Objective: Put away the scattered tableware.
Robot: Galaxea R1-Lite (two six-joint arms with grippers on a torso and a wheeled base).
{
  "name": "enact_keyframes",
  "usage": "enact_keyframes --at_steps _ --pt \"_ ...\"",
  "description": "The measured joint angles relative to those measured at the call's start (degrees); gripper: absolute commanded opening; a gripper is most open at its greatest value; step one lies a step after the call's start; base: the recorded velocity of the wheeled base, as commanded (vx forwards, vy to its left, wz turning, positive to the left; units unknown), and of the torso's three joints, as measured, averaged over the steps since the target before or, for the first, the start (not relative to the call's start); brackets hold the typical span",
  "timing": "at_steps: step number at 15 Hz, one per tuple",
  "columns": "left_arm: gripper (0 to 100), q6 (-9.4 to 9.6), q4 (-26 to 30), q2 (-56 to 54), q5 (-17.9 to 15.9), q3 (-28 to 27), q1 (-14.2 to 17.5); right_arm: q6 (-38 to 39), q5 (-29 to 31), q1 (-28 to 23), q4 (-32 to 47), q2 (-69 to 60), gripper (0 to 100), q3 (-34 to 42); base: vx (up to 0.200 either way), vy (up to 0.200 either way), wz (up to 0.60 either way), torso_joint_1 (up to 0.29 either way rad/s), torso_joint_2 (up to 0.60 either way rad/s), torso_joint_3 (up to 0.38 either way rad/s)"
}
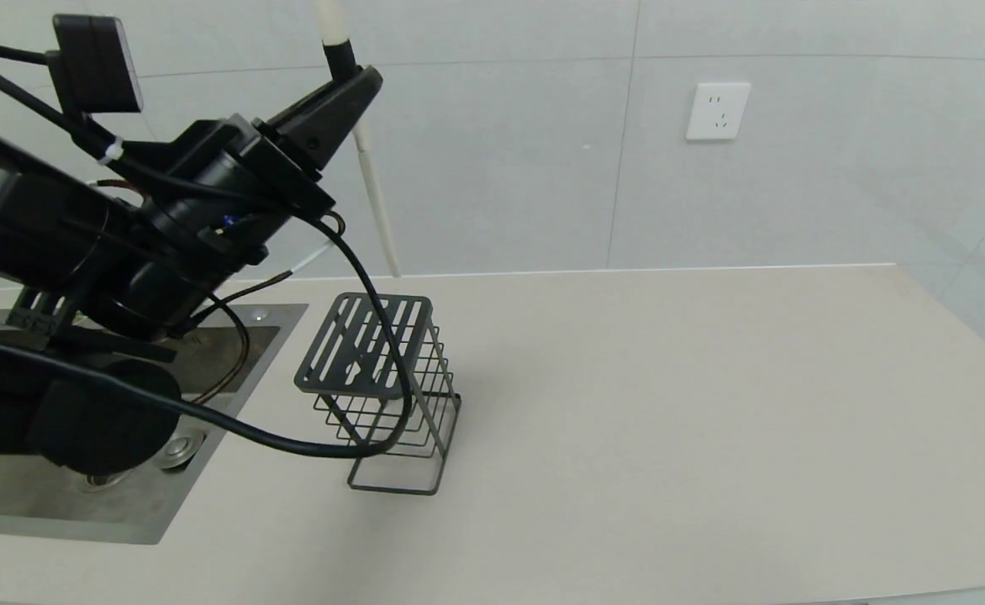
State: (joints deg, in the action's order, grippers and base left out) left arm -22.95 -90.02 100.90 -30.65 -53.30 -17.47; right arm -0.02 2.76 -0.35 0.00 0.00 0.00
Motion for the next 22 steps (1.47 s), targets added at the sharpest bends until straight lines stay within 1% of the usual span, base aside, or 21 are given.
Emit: enact_keyframes --at_steps 1,2,3,4,6,7,10,12,14,17,20,22 --pt "0 -3.51 0.02 0.48 -0.04 -1.58 0.17 0.02 -0.02 0.0 0.0 0.0 0 0.0 0.0 0.0 0.0 0.0 0.0 0.0" --pt "0 -5.4 0.0 1.05 -0.02 -2.29 0.3 0.02 -0.02 0.05 0.0 0.0 0 0.0 0.0 0.0 0.0 0.0 0.0 0.0" --pt "0 -5.91 0.07 1.57 -0.04 -2.55 0.5 0.02 -0.02 0.02 0.0 0.0 0 0.0 0.0 0.0 0.0 0.0 0.0 0.0" --pt "0 -6.02 0.07 2.32 -0.04 -2.71 1.16 0.02 0.0 0.02 0.0 0.0 0 0.0 0.0 0.0 0.0 0.0 0.0 0.0" --pt "0 -6.02 0.18 4.0 -0.04 -2.74 3.74 0.02 -0.02 0.02 0.0 0.0 0 0.0 0.0 0.0 0.0 0.0 0.0 0.0" --pt "0 -5.97 0.16 4.45 0.0 -2.74 4.3 0.02 -0.02 0.02 0.0 0.0 0 0.0 0.0 0.0 0.0 0.0 0.0 0.0" --pt "0 -5.84 0.02 2.84 0.09 -2.54 3.85 -0.02 -0.05 0.02 0.0 0.0 0 0.0 0.0 0.0 0.0 0.0 0.0 0.0" --pt "0 -5.81 0.05 1.19 0.13 -1.27 3.36 -0.02 -0.09 0.0 0.0 0.0 0 0.0 -0.2 0.0 0.0 0.0 0.0 -0.002" --pt "0 -5.91 0.1 -0.68 0.09 1.65 2.78 -0.05 -0.18 0.05 0.0 0.0 0 0.0 -0.2 0.0 0.0 0.0 0.0 0.0" --pt "0 -5.78 0.16 -2.36 0.02 3.58 2.49 -0.13 -0.24 -0.02 0.02 0.0 0 0.0 0.0 0.0 0.0 0.0 0.0 0.0" --pt "0 -5.64 0.11 -2.78 -0.06 4.43 2.4 -0.13 -0.27 0.05 0.05 -0.02 0 0.0 0.0 0.0 0.0 0.0 0.0 0.0" --pt "0 -5.64 0.1 -2.65 -0.72 4.55 2.4 -0.11 -0.29 0.05 0.05 -0.02 0 0.0 0.0 0.0 0.0 0.0 0.0 0.0"
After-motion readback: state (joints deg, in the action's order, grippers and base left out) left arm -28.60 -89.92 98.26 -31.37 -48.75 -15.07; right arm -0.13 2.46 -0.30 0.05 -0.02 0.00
